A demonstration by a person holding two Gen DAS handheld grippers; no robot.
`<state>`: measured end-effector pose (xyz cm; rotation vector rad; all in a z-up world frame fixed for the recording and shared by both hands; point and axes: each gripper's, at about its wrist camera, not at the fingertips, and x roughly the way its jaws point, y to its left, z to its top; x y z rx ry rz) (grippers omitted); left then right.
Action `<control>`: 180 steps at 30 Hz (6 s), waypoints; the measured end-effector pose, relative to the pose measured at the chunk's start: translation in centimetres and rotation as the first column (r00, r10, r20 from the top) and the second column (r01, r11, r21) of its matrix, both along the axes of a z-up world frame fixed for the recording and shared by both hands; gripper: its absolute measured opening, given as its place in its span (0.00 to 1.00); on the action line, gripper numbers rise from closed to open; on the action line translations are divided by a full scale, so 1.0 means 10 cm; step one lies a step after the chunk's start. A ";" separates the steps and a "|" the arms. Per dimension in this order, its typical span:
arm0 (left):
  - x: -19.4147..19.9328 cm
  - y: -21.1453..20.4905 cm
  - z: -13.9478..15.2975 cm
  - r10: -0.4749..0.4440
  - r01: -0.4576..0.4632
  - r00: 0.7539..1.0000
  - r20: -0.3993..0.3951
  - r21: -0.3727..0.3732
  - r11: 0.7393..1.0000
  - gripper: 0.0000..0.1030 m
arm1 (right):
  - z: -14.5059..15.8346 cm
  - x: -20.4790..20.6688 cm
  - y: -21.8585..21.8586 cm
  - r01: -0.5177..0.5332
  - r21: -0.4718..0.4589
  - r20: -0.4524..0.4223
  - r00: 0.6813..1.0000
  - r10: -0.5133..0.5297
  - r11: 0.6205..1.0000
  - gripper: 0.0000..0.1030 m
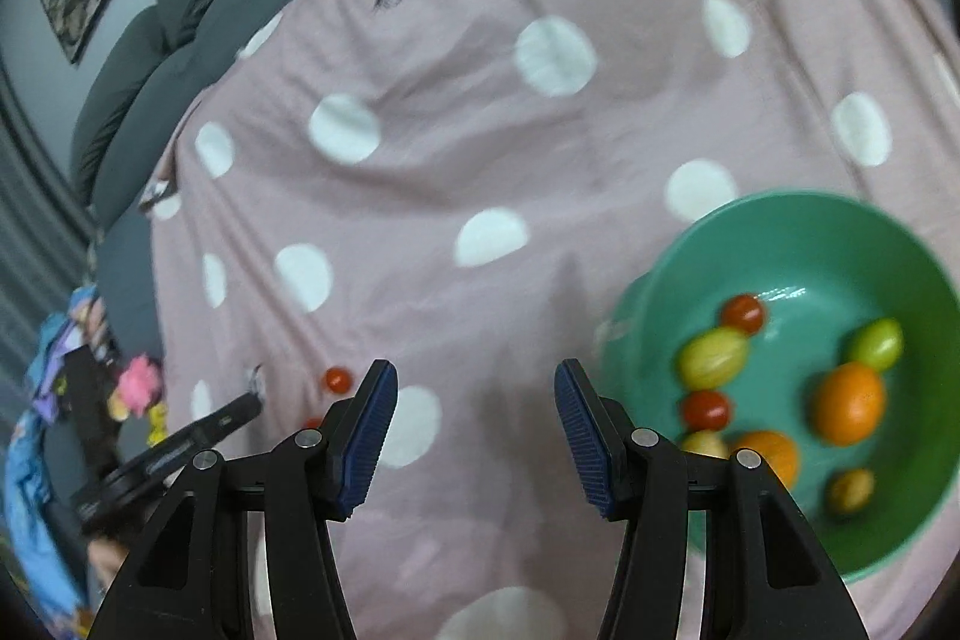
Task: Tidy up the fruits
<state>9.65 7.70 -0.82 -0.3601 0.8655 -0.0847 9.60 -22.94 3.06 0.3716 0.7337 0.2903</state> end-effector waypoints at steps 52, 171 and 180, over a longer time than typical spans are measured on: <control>-0.18 0.33 0.10 0.172 -0.172 0.985 0.012 0.010 0.985 0.26 | -0.73 1.17 1.96 -0.267 -0.089 -0.250 0.939 0.238 0.960 0.46; -0.29 -2.59 0.73 -0.367 0.332 0.910 0.192 0.191 0.924 0.91 | 0.01 -0.49 -1.37 0.487 -0.193 0.010 0.869 -0.495 0.852 0.48; -0.28 -2.56 0.60 -0.362 0.333 0.920 0.153 0.186 0.925 0.90 | -0.01 -0.47 -1.37 0.483 -0.216 -0.009 0.868 -0.496 0.849 0.48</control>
